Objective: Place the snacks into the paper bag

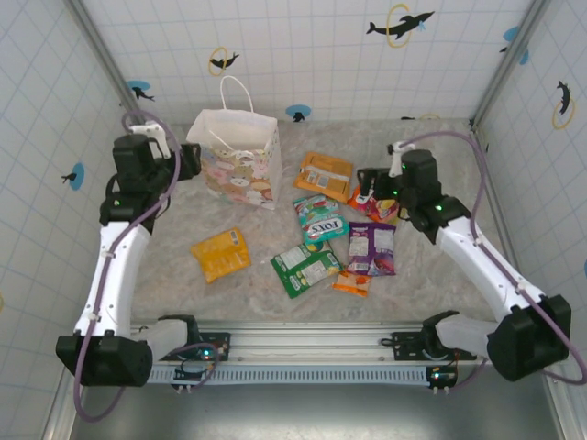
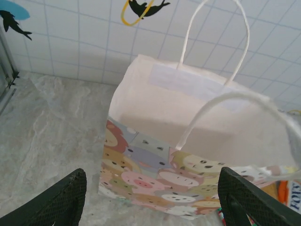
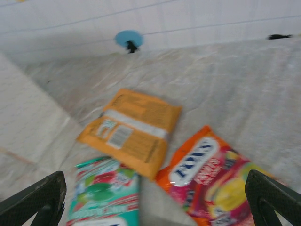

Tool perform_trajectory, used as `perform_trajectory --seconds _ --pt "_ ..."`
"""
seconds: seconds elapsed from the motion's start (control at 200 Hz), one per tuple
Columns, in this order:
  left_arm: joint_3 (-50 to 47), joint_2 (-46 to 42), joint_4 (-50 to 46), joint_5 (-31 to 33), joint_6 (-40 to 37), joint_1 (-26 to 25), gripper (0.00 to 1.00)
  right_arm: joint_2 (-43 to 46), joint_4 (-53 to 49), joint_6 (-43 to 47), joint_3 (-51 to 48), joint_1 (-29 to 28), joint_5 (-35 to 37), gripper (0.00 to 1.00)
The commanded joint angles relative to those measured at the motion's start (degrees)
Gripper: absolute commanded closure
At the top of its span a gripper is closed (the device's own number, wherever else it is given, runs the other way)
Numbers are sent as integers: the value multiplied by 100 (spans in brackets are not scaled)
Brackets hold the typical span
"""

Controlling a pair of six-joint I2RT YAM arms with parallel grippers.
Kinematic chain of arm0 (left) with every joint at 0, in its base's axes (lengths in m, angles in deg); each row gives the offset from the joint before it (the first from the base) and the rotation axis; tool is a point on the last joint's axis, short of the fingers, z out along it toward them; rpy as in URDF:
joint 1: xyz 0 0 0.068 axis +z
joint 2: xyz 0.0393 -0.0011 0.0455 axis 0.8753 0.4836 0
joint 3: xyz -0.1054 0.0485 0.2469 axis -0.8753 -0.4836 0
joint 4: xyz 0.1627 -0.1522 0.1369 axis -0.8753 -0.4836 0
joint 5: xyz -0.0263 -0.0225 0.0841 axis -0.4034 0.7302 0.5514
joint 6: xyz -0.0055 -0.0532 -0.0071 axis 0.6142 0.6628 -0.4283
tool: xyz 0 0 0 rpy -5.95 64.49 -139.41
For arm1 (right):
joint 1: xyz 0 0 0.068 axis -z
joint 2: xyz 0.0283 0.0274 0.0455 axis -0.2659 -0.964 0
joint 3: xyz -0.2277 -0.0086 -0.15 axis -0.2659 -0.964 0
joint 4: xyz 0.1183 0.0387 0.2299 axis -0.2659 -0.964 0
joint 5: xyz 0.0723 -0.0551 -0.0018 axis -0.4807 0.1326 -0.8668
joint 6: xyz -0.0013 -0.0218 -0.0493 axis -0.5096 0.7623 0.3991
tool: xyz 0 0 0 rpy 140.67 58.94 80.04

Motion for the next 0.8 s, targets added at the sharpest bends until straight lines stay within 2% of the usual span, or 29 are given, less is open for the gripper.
perform_trajectory --seconds 0.0,0.21,0.29,0.51,0.63,0.796 --pt "927 538 -1594 -85 168 -9 29 -271 -847 59 605 -314 125 0" --pt "1599 739 -1504 -1727 135 -46 37 -720 -720 24 1129 -704 -248 0" --pt "2050 858 -1507 -2044 90 -222 38 -826 -706 46 1239 -779 -257 0" --pt "3539 1787 -2412 -1489 -368 -862 37 -912 -627 81 1273 -903 -336 0" --pt "4277 2426 -2930 -935 -575 -1466 37 -873 -606 61 1219 -939 -341 0" --pt "4745 3074 -2994 -666 -560 -1837 37 -757 -581 15 1051 -953 -341 0"
